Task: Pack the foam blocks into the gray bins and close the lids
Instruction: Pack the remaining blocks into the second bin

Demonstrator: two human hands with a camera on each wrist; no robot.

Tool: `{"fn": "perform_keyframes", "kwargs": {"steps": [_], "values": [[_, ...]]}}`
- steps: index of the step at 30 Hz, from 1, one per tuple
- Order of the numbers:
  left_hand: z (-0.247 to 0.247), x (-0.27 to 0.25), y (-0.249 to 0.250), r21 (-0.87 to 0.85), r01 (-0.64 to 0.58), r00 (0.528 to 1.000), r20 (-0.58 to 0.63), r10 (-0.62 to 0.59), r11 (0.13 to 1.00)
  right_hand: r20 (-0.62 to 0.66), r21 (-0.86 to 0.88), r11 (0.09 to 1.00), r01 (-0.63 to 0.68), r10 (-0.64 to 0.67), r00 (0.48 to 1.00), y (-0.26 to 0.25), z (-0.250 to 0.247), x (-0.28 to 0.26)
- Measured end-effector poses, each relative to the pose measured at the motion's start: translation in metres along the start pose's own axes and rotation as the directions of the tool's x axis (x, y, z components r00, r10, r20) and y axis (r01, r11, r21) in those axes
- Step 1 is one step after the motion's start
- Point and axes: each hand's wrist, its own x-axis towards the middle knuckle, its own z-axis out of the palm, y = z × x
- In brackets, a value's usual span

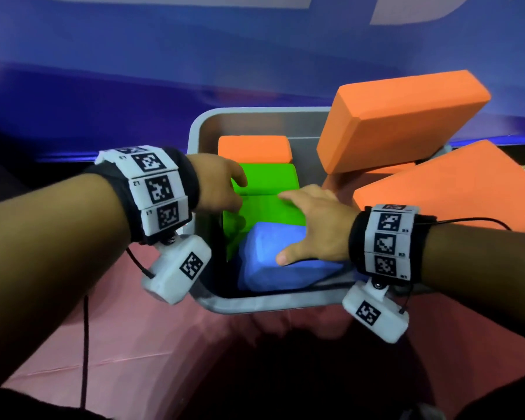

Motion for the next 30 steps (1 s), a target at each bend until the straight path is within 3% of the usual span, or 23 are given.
{"fn": "perform_keyframes", "kwargs": {"steps": [2,3,6,12,17,22,28,30], "values": [[0.01,-0.003,0.002,-0.032,-0.011,0.997,0.076,0.013,0.999,0.072,-0.056,0.98,-0.19,0.194,0.978,-0.002,0.005,0.003],[0.016,-0.002,0.003,-0.057,-0.007,0.994,0.105,0.013,0.998,0.122,-0.044,0.973,-0.225,0.229,0.966,-0.006,0.009,0.005],[0.029,0.0,0.01,-0.097,0.016,0.989,0.147,-0.001,0.995,0.17,-0.007,0.974,-0.227,0.225,0.959,-0.018,0.002,0.019],[0.035,0.005,0.013,0.062,0.011,0.992,0.123,-0.018,0.998,0.143,0.151,0.94,-0.306,0.286,0.948,0.006,-0.021,0.02],[0.034,0.01,0.009,0.019,0.009,0.988,0.157,-0.012,1.0,0.156,0.419,0.869,-0.262,0.216,0.964,-0.001,-0.013,0.023],[0.043,0.014,0.016,0.166,-0.064,0.967,0.255,0.02,0.984,0.153,0.259,0.89,-0.376,0.346,0.926,0.013,0.01,0.033],[0.044,0.019,0.021,0.161,-0.044,0.952,0.307,-0.007,0.986,0.129,0.169,0.936,-0.308,0.288,0.949,0.02,0.008,0.033],[0.043,0.019,0.021,0.103,-0.019,0.971,0.24,-0.006,0.994,0.128,0.143,0.956,-0.257,0.24,0.962,0.021,0.004,0.028]]}}
